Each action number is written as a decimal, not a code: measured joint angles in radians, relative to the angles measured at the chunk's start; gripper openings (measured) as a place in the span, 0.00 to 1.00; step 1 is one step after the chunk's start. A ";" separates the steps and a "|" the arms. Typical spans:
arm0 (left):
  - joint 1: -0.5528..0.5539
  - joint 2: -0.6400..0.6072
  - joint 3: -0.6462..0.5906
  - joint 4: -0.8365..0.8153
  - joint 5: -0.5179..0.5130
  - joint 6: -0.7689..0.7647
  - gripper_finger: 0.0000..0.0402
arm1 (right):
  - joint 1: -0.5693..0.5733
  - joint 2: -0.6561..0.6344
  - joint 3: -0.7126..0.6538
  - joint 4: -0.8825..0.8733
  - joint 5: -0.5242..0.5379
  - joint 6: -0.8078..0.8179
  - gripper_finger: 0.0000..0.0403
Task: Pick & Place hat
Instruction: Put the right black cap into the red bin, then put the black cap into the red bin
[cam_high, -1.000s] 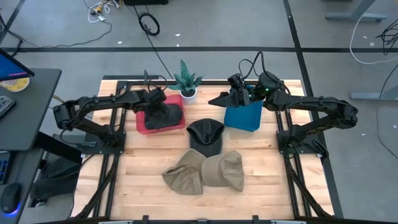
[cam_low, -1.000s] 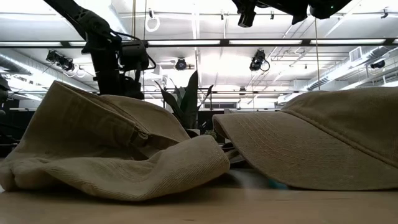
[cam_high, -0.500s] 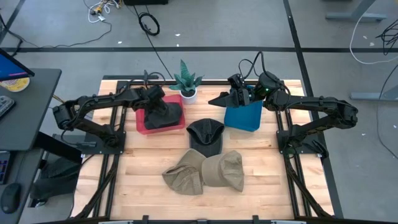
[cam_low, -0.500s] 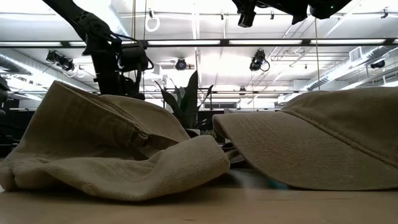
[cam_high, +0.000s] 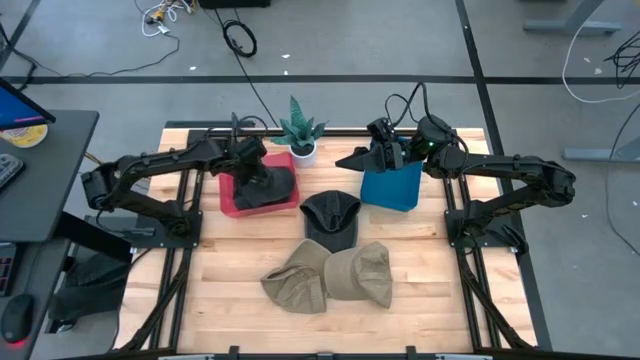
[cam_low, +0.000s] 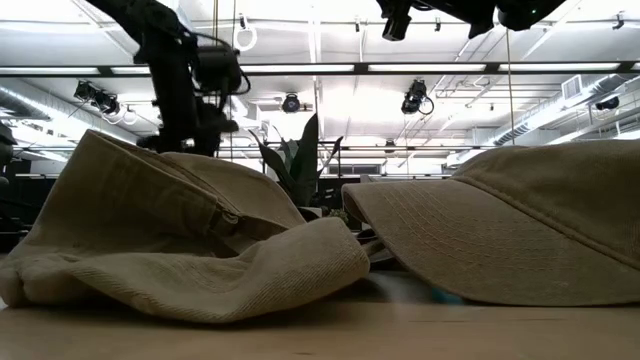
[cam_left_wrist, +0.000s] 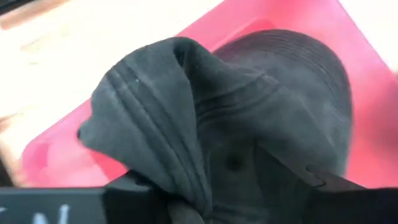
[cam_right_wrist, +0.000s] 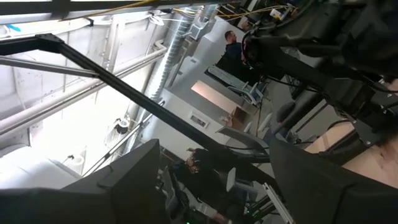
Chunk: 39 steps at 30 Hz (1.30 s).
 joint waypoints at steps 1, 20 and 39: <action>-0.004 -0.013 0.013 -0.027 0.003 0.001 0.52 | 0.000 0.000 0.000 0.000 -0.002 0.000 0.75; 0.019 -0.262 0.277 -0.183 0.083 -0.037 0.61 | -0.023 0.000 0.000 0.017 -0.094 0.001 0.75; -0.411 -0.281 0.293 -0.081 0.095 -0.358 0.59 | 0.015 -0.206 0.001 -0.673 -0.071 -0.234 0.74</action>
